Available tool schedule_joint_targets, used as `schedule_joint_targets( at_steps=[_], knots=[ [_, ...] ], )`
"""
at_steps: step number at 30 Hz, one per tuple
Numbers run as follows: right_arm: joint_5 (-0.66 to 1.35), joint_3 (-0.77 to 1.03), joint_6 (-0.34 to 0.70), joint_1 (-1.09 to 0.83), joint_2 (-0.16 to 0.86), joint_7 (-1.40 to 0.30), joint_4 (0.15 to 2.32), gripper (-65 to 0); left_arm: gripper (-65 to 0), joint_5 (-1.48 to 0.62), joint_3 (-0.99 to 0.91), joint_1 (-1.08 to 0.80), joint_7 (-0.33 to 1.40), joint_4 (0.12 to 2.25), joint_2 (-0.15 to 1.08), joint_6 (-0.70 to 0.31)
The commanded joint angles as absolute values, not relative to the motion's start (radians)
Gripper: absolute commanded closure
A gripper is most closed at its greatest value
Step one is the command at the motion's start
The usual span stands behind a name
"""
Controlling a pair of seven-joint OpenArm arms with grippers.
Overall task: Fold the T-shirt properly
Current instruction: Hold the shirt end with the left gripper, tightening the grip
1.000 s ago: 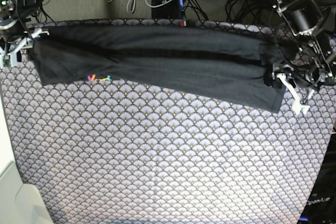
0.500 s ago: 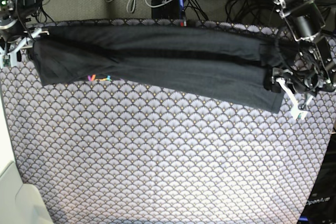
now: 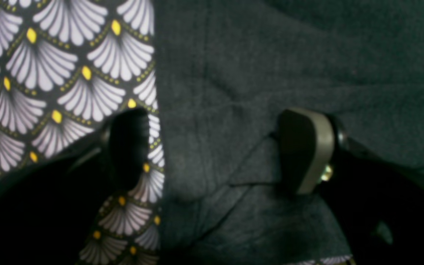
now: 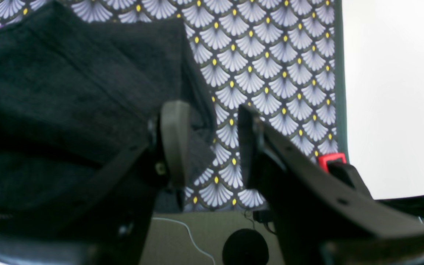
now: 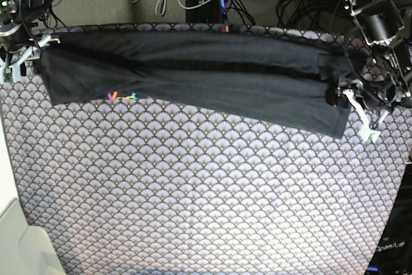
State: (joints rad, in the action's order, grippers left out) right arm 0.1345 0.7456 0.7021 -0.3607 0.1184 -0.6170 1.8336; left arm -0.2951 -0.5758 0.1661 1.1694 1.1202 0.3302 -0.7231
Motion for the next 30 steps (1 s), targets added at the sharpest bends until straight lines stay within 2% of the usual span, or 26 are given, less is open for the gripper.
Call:
schedule_joint_targets(
  at_steps=[1, 15, 23, 30],
  knots=[
    [0.142, 0.753, 0.698, -0.358, 0.133, -0.593, 1.848, -22.9, -54.3, -0.197, -0.573, 0.137, 1.308, 1.102, 0.331, -0.698],
    [0.14, 0.753, 0.698, -0.34, 0.134, -0.593, 1.848, -22.9, -53.3, -0.206, -0.542, 0.119, 1.349, 1.096, 0.32, -0.698],
    [0.14, 0.754, 0.698, -0.337, 0.134, -0.593, 1.848, -22.9, -29.8, -0.197, -0.542, 0.117, 1.377, 1.093, 0.323, -0.698],
    [0.14, 0.754, 0.698, -0.335, 0.134, -0.593, 1.848, -22.9, -22.2, -0.196, -0.542, 0.117, 1.385, 1.093, 0.326, -0.698]
  ],
)
